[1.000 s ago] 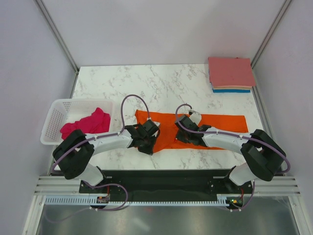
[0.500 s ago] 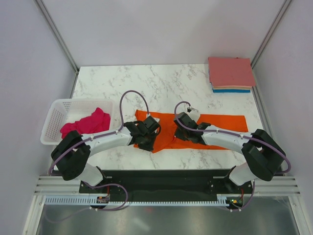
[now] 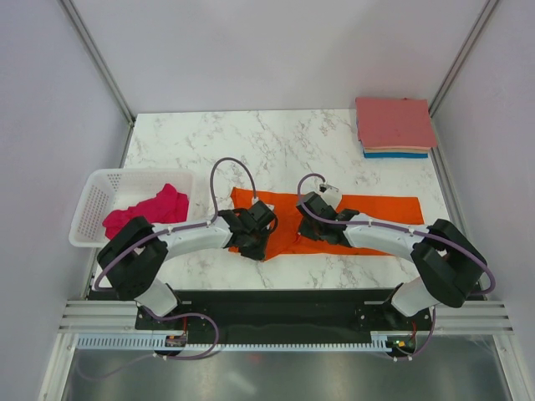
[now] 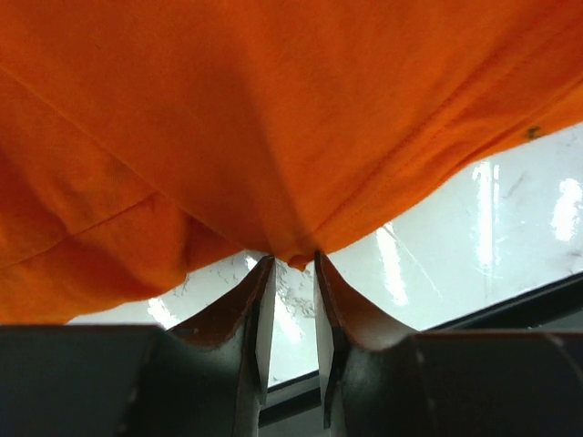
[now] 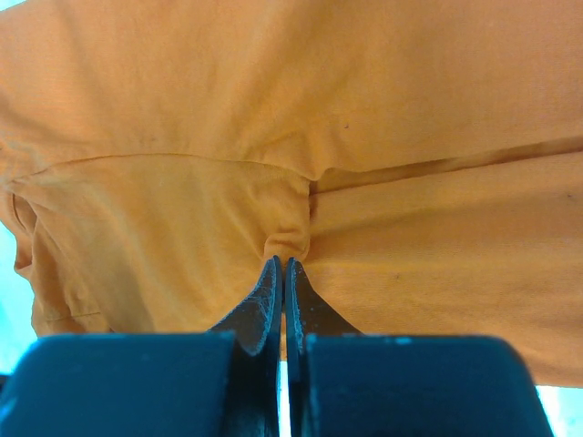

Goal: Fold and stack the t-shirts
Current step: Fold the tshirt

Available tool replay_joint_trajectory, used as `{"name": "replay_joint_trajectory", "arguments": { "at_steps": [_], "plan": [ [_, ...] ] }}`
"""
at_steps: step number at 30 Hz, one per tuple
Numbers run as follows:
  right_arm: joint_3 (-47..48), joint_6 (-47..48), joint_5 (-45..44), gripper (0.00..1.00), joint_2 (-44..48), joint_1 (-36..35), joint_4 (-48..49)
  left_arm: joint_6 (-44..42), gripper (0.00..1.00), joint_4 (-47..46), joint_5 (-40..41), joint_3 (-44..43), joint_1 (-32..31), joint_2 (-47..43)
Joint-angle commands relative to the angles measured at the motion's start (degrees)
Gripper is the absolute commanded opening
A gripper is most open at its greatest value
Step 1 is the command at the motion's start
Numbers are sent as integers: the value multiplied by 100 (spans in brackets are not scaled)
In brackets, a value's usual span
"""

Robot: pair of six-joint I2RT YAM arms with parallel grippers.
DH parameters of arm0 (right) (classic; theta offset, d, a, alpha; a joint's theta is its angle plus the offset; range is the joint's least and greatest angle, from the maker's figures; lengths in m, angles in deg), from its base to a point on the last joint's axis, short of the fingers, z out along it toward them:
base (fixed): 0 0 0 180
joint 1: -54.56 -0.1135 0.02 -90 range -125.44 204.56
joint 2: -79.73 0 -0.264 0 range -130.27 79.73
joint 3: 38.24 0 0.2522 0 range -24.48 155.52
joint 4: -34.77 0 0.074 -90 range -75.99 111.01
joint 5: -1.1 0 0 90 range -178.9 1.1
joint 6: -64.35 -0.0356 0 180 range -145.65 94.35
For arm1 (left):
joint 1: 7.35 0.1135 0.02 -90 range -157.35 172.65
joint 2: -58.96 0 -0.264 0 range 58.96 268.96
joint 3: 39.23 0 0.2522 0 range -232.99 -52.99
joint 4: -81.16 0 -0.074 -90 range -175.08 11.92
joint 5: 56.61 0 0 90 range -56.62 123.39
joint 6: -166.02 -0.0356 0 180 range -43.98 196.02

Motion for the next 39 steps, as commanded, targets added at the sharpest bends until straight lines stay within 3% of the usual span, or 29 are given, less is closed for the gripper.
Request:
{"name": "replay_joint_trajectory", "arguments": {
  "at_steps": [1,5,8,9,10,27,39],
  "plan": [
    [100,14,-76,0,-27,12,48,232,31,-351,-29,89,-30,224],
    [56,32,-85,0,-9,12,40,118,29,-430,-3,37,-30,435],
    [-23,32,-120,0,35,12,40,153,13,-386,-38,63,-30,374],
    [-41,32,-129,0,43,12,40,170,3,-360,-47,72,-30,339],
    [-41,32,-155,0,43,12,40,188,2,-246,-47,46,-30,269],
    [486,304,-199,0,-255,188,-66,92,2,748,252,-851,242,83],
    [1092,708,144,0,-774,557,-57,-401,2,836,-64,-1475,1332,513]
  ]
}}
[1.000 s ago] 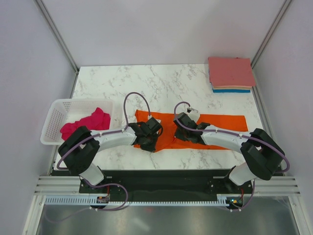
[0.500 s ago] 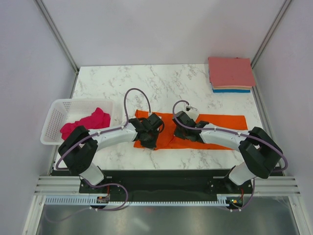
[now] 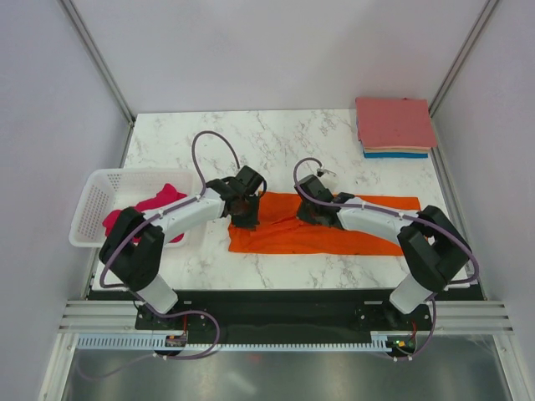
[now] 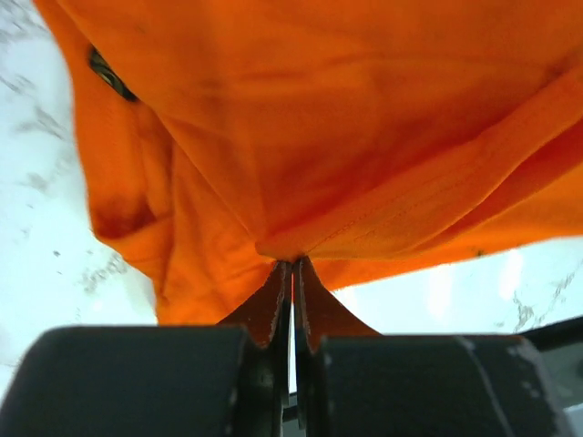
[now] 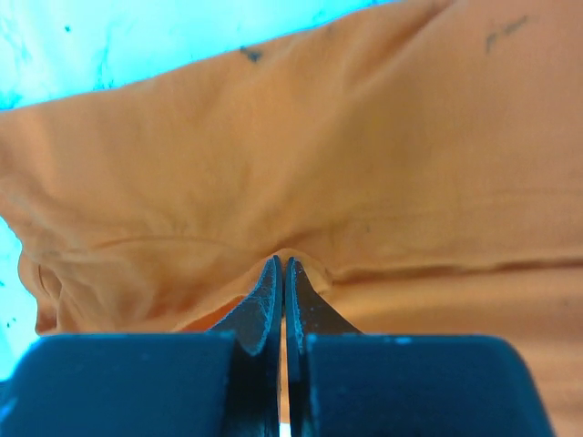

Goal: Fold and stack the t-shirts
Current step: Fold the tshirt

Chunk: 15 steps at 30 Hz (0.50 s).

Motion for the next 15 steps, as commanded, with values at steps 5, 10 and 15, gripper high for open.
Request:
{"name": "replay_joint_trajectory", "arguments": {
  "at_steps": [5,10,15],
  "plan": [
    [771,452,111,0,-486,153,-35,-517,2,42,-99,-635,547,578],
    [1175,557,93,5,-698,258,-176,-649,6,182,-258,-942,749,816],
    [1879,1083,129,23,-909,364,-747,-781,23,604,478,-1347,793,773]
  ]
}}
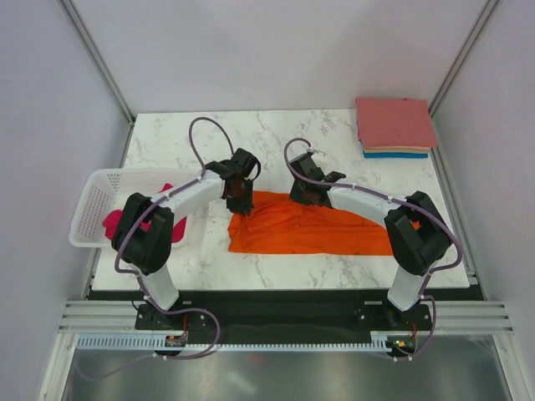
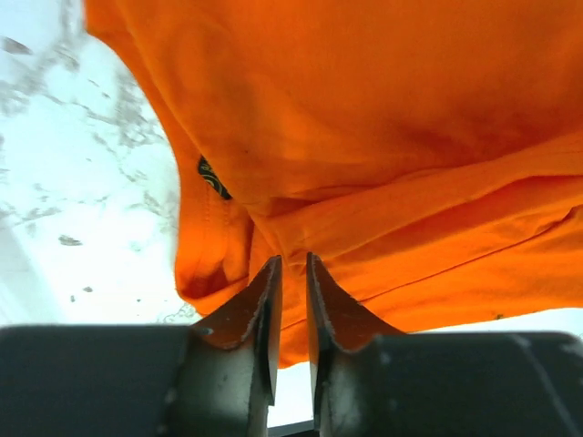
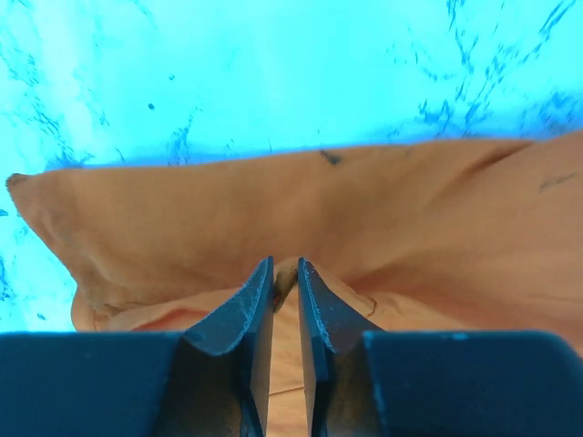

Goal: Fold and stack the t-shirts
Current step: Fold the tshirt

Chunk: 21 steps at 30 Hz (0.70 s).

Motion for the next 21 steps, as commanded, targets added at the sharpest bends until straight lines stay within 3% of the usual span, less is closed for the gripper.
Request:
{"name": "replay_joint_trajectory", "arguments": {
  "at_steps": [1,4,14,21],
  "plan": [
    [539,527,-11,24,4,78,-500,-318,25,303,529,-410,15,-252],
    [383,712,102,26,153,69,-668,-310,29,295,363,-323,-125,-516],
    [-137,932,656,24,514,60,-326,-99,30,-162,-455,-173,-706,-465],
    [-224,932,1132,16,32,60,175,-81,30,-268,141,-225,-627,352]
  ]
}}
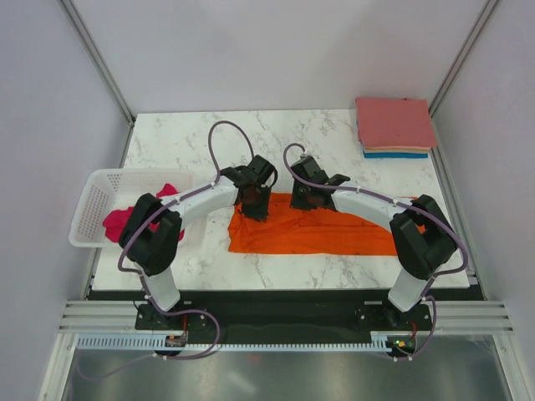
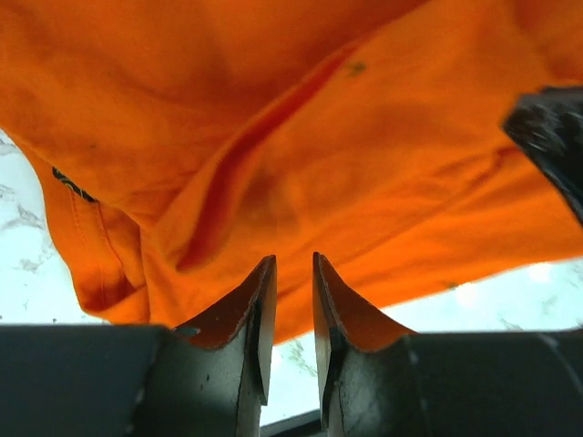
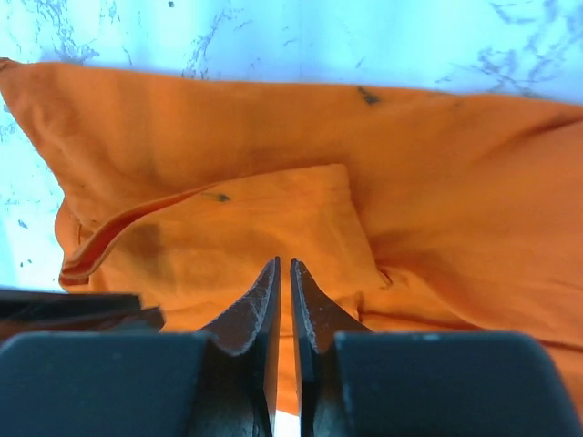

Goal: Fold and stack the t-shirts
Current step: Fold the tshirt

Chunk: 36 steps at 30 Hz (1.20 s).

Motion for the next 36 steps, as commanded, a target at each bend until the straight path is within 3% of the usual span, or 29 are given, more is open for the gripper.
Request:
{"name": "replay_joint_trajectory", "arguments": {
  "at_steps": [1,11,21,36],
  "plan": [
    [-139,78,157,15,-264,-10,379,43,30,-121,389,-40,145,432],
    [-658,78,-125,14,-221,-1,634,-26,30,-7,812,-145,444,538],
    [-518,16,15,18,149,-10,669,-26,31,10,258,-575,444,370],
    [-219,289,-653,17,-695,-1,986,-140,30,186,821,-724,726,986]
  ]
}}
